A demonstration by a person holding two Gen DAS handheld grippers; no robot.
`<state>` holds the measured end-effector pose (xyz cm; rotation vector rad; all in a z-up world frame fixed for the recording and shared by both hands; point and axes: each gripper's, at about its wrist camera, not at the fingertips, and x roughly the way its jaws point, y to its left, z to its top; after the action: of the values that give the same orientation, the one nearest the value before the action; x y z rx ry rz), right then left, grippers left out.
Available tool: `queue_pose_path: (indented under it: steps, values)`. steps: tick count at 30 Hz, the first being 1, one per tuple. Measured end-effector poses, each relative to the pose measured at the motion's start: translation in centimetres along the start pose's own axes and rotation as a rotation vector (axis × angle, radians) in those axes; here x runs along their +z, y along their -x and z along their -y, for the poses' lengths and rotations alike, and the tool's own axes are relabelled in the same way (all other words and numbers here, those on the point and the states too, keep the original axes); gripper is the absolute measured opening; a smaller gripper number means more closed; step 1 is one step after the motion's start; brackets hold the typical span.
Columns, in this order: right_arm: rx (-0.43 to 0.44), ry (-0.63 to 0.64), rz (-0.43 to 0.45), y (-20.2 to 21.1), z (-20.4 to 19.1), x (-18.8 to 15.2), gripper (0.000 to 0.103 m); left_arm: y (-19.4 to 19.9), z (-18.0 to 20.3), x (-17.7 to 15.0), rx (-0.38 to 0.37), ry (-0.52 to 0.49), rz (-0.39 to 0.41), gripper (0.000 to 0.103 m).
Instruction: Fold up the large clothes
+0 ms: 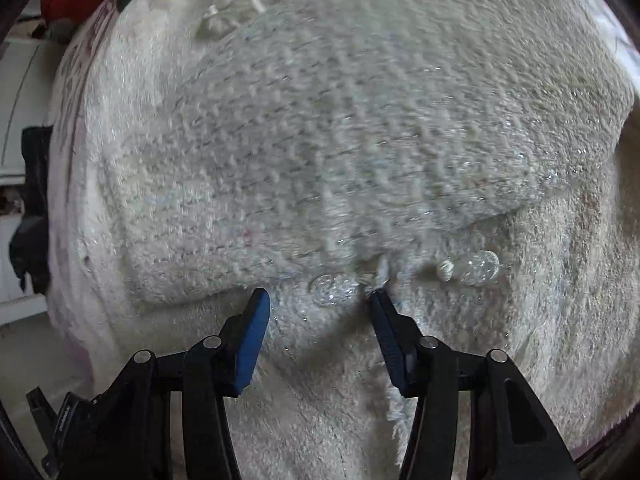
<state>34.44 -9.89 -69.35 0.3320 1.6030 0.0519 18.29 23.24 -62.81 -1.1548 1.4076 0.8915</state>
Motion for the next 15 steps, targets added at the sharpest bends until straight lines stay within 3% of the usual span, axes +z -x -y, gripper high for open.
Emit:
queue_pose_path:
  steps: [2,4,7,10,12,13,15]
  values:
    - [0.025,-0.005,-0.009,0.3,-1.2,-0.7,0.059,-0.9,-3.2,2.1,-0.076,0.127,-0.044,0.102]
    - [0.021,0.004,-0.005,0.6,-2.5,-1.3,0.059,-1.3,-5.4,4.0,-0.110,0.211,-0.025,0.101]
    - [-0.039,0.074,0.017,0.0,-5.6,-1.8,0.059,-1.0,-6.8,6.9,-0.088,0.240,0.050,0.098]
    - [-0.093,0.137,0.058,-1.0,-8.4,-2.6,0.059,-0.9,-6.7,8.8,-0.069,0.264,0.081,0.087]
    - [-0.136,0.166,0.077,-1.7,-9.8,-3.4,0.059,-0.1,-5.8,9.8,-0.046,0.239,0.127,0.064]
    - [-0.155,0.173,0.080,-2.0,-10.2,-3.6,0.059,0.6,-4.9,10.0,-0.021,0.199,0.159,0.058]
    - [-0.185,0.169,0.094,-2.1,-11.1,-4.1,0.059,1.8,-3.3,10.2,0.006,0.121,0.218,0.019]
